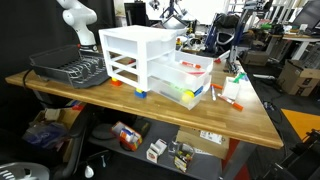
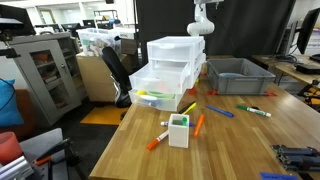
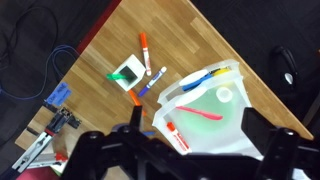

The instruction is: Close the middle drawer of the cabinet on the table

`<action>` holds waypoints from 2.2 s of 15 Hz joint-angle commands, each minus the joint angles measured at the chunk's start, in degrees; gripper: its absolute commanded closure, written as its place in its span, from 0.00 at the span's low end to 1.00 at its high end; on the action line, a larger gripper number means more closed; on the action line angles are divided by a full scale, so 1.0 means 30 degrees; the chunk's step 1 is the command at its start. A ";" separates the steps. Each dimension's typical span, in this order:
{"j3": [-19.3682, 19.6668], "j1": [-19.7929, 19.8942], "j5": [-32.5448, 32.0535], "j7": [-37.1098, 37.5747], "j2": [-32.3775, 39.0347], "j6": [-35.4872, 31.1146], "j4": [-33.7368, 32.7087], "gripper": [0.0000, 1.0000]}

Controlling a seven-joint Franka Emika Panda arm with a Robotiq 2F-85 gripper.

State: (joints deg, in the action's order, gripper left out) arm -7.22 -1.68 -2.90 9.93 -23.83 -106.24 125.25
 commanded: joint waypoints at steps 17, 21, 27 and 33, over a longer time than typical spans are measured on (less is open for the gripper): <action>-0.1293 -0.0197 0.2373 1.3291 0.0691 -0.5584 0.5939 0.00; -0.0732 -0.0507 0.4302 1.2983 0.0773 -0.6573 0.6484 0.00; -0.0281 -0.0192 0.8327 1.3506 0.0969 -1.2445 0.9496 0.00; -0.0213 0.0027 0.8015 1.4425 0.2092 -1.6268 1.1344 0.31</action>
State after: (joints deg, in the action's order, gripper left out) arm -7.96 -1.67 20.34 51.95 -19.16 -150.90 158.17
